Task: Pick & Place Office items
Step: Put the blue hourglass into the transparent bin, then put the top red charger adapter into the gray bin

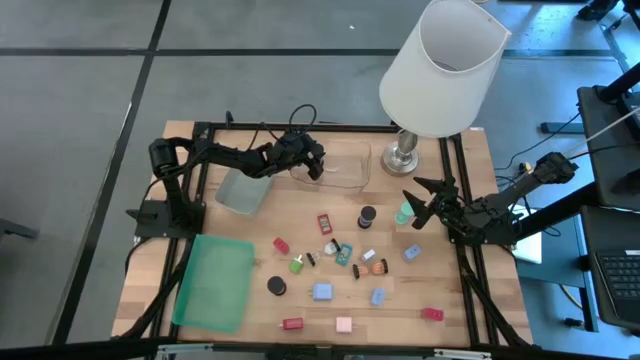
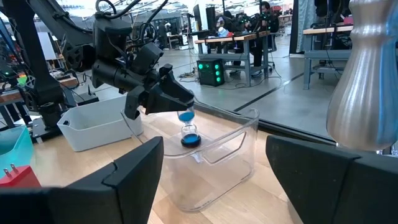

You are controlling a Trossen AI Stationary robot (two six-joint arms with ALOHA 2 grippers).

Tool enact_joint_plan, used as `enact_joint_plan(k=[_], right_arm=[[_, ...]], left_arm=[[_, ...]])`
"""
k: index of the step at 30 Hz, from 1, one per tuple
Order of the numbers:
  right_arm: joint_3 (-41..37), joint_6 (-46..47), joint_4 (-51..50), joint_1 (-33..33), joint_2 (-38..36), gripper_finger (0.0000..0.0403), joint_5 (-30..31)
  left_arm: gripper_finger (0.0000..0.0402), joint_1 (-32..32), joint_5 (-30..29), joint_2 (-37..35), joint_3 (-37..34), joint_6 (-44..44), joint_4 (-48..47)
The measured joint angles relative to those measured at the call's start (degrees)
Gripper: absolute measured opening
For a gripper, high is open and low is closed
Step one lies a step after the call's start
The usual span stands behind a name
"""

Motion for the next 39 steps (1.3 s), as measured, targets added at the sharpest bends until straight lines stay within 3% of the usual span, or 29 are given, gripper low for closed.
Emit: enact_joint_plan(k=[6, 13, 22, 31, 39], right_arm=[[0.0, 0.0, 0.0, 0.0, 0.0, 0.0288, 0.0], [0.0, 0.1, 0.0, 0.0, 0.0, 0.0288, 0.0], [0.0, 0.5, 0.0, 0.0, 0.0, 0.0288, 3.4], [0.0, -0.5, 0.0, 0.0, 0.0, 0.0288, 3.4], [0.0, -4.2, 0.0, 0.0, 0.0, 0.0288, 3.0]], left_arm=[[0.0242, 0.0, -0.2, -0.3, -0.1, 0.4, 2.0], [0.0251, -2.0, 0.2, -6.4, -0.1, 6.1, 2.3], [0.0249, -10.7, 7.9, -11.9, -0.1, 8.3, -1.4], [0.0247, -20.4, 7.7, -12.0, -0.1, 7.6, -13.4], [0.0245, -26.0, 7.4, -12.2, 0.0, 4.4, -17.5]])
